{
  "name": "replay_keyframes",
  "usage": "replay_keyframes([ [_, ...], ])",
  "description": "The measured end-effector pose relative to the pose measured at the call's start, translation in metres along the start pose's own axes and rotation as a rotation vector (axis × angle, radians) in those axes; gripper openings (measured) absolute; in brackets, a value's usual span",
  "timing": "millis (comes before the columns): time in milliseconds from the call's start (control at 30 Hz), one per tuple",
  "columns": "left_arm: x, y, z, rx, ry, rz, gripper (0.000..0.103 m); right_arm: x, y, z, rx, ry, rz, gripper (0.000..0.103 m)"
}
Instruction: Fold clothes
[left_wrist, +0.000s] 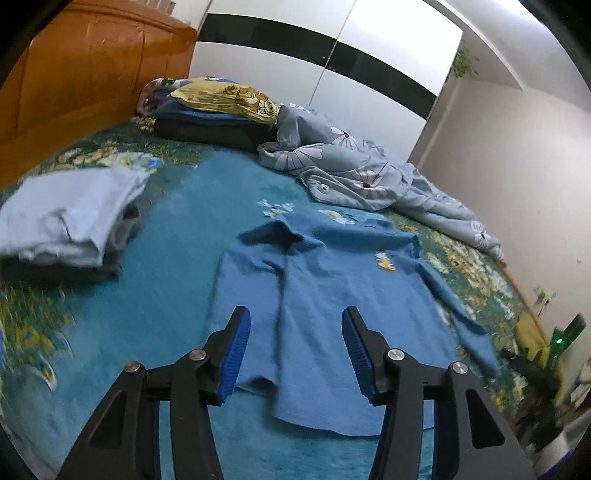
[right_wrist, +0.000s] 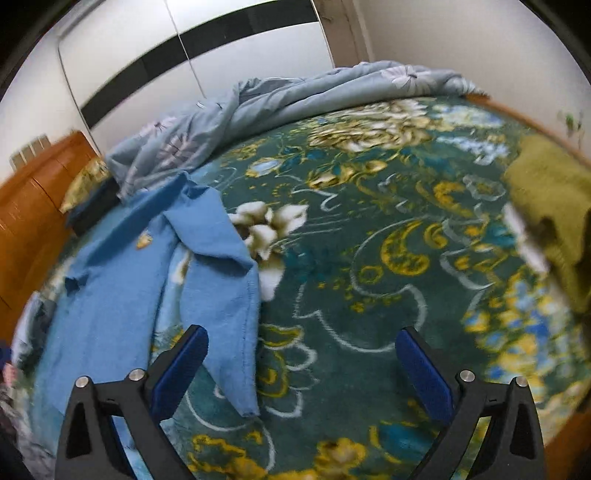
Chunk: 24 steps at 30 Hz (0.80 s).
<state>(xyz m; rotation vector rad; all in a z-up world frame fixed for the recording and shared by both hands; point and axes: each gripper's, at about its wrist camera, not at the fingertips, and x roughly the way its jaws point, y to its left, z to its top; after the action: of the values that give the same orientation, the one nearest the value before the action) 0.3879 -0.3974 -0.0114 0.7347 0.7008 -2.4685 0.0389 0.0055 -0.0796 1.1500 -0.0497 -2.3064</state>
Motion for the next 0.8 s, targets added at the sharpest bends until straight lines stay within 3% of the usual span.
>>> replay_keyframes([
  [267,0.007,-0.027,-0.017,0.064,0.006,0.061,0.053,0.028,0.015,-0.001,0.025,-0.015,0.138,0.082],
  [367,0.014,-0.026,-0.021,0.043,0.021,0.066,0.053,0.036,0.02,0.001,0.038,-0.001,0.191,0.064],
  [400,0.017,-0.025,-0.023,0.037,0.028,0.068,0.053,0.039,0.021,0.001,0.042,0.005,0.208,0.053],
  [467,0.022,-0.023,-0.026,0.028,0.038,0.08,0.053,0.046,0.022,0.004,0.048,0.031,0.236,0.018],
  [500,0.024,-0.021,-0.027,0.023,0.041,0.088,0.053,0.049,0.022,0.007,0.047,0.048,0.244,0.011],
  [633,0.031,-0.01,-0.03,-0.018,0.043,0.104,0.053,0.048,0.032,0.034,-0.105,0.063,0.142,0.005],
  [800,0.04,0.003,-0.03,-0.102,0.041,0.108,0.053,0.017,0.05,0.102,-0.344,-0.127,-0.179,0.005],
])
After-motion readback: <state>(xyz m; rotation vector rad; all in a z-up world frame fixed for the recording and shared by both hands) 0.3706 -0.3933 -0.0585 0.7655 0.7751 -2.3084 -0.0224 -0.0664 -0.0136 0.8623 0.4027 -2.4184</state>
